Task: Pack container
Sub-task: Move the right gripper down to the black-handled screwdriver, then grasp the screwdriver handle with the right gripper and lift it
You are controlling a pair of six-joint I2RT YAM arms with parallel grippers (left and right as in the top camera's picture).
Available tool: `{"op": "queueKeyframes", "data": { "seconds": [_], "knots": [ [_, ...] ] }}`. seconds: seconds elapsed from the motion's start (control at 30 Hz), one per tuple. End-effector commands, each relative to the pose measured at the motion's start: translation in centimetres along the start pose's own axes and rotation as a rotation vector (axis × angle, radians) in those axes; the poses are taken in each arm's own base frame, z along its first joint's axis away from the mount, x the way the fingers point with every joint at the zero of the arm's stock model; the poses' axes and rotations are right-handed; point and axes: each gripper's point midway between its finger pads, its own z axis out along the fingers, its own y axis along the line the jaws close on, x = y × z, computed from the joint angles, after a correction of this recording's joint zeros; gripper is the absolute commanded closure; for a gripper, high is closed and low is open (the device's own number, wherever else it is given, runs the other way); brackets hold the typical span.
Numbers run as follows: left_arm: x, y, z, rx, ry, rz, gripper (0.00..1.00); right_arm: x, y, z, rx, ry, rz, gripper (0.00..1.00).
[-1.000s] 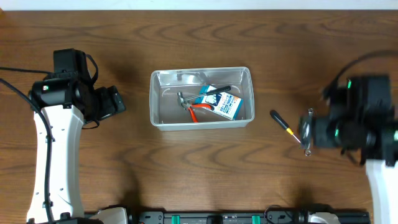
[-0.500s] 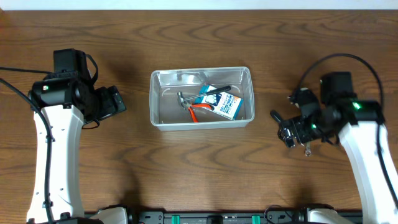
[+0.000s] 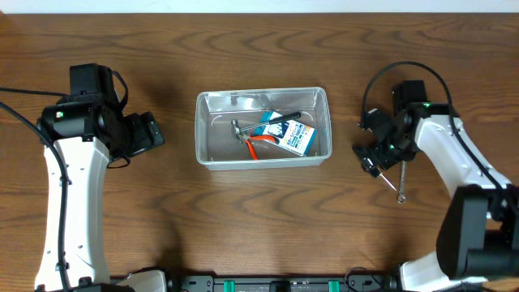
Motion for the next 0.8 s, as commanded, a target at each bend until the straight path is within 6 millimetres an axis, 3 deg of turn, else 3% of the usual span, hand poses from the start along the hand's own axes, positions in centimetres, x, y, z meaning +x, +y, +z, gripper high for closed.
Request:
{"op": "queueKeyframes", "data": {
  "seconds": [0.0, 0.27, 0.47, 0.77],
  "knots": [
    [-0.1, -0.2, -0.6, 0.012, -0.014, 0.006, 0.02, 0.6, -0.1, 2.0, -0.024, 0.055, -0.035, 0.01],
    [-0.2, -0.2, -0.6, 0.013, -0.018, 0.006, 0.02, 0.3, -0.1, 5.3, -0.032, 0.098, -0.045, 0.04],
    [-0.2, -0.2, -0.6, 0.013, -0.018, 0.006, 0.02, -0.8, 0.1, 6.2, -0.017, 0.078, -0.072, 0.10],
    [-0.2, -0.2, -0.6, 0.012, -0.017, 0.006, 0.02, -1.8, 0.7, 6.3, -0.006, 0.058, -0.103, 0.37]
  ]
}}
